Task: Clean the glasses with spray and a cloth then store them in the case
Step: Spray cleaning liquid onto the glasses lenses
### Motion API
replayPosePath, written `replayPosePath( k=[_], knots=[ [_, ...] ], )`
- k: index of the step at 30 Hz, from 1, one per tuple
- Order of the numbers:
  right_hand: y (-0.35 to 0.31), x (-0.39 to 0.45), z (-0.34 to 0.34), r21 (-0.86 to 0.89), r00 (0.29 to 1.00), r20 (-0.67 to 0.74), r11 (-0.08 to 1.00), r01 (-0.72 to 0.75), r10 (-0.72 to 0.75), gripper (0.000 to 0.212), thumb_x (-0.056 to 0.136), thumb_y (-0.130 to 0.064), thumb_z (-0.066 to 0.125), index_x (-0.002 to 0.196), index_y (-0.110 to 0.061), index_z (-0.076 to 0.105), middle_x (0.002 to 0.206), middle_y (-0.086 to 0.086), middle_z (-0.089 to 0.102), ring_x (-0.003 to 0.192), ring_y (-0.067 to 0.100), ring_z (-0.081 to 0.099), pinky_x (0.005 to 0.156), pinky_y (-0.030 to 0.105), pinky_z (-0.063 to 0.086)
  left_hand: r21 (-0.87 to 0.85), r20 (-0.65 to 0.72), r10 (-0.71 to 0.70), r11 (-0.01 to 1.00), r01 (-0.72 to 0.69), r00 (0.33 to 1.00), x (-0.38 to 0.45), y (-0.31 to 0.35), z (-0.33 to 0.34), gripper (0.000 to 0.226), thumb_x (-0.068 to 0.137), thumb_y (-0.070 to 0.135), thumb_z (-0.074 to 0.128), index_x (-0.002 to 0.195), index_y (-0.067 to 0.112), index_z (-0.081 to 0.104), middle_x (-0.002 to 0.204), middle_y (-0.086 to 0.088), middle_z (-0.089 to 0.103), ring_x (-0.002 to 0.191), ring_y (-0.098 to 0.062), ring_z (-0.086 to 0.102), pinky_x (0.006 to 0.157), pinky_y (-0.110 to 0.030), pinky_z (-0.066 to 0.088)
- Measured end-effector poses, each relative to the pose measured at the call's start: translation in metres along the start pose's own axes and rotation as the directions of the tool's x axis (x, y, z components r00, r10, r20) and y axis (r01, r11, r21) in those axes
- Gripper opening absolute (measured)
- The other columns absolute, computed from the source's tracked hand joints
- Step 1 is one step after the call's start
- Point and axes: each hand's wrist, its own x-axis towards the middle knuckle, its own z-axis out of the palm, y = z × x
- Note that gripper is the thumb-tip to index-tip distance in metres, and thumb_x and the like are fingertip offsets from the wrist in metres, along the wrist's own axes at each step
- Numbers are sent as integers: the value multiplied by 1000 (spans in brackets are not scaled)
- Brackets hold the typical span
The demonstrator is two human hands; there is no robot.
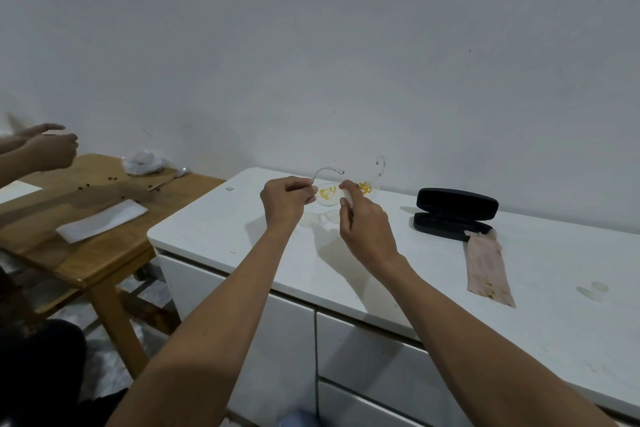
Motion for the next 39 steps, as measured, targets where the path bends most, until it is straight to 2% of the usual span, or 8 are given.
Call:
replayPosePath(
  k=[4,7,9,12,17,21,32,39],
  knots=[
    [0,-2,-5,82,987,-75,988,-133,139,39,109,-23,41,147,-26,47,69,-1,57,73,27,60,69,37,44,-10,-11,0,1000,0,1000,3,0,-6,18,75,-7,83,92,-4,79,83,-16,76,78,-27,76,78,-33,64],
    [8,1,-8,294,919,-147,903,-313,366,36,108,-23,42,143,-30,51,57,-5,46,56,19,49,63,37,45,-40,-20,0,999,-1,1000,8,2,-12,18,76,-8,82,93,-5,78,85,-18,76,80,-27,76,77,-31,64],
    [16,6,-11,538,826,-100,729,-424,554,33,108,-24,43,137,-34,54,61,0,42,50,17,40,52,34,46,-76,-18,-9,997,8,1000,11,4,-15,18,76,-9,82,93,-5,78,88,-22,76,82,-29,76,76,-30,64],
    [23,14,-21,783,708,119,373,-498,696,25,109,-26,45,128,-36,58,70,4,45,46,15,29,41,20,28,-106,1,-15,994,15,1000,14,8,-17,18,76,-11,81,92,-5,78,88,-21,76,82,-28,76,75,-30,64],
    [21,27,-29,833,639,380,52,-551,669,25,107,-30,48,126,-34,64,70,-1,44,43,11,24,40,20,22,-128,47,-15,992,21,999,14,13,-17,18,76,-11,80,93,-8,77,86,-20,75,81,-27,75,73,-28,63],
    [15,30,-32,832,640,504,-129,-539,580,22,105,-26,47,113,-36,65,64,-4,43,38,8,23,34,17,17,-144,85,-22,989,34,996,11,15,-14,15,75,-11,81,86,-2,78,84,-16,76,80,-27,75,75,-29,64],
    [18,27,-33,800,624,592,-278,-531,511,17,105,-29,49,104,-36,65,58,-7,42,32,5,24,33,16,11,-140,96,-15,990,29,995,11,21,-10,15,75,-11,81,88,-4,78,79,-7,78,75,-21,76,75,-30,64],
    [13,26,-31,794,623,598,-265,-548,504,16,104,-28,50,104,-35,64,56,-7,42,32,5,24,32,17,11,-154,96,-28,987,43,995,11,20,-9,17,76,-12,80,92,-7,77,83,-13,76,78,-24,76,74,-29,63]
  ],
)
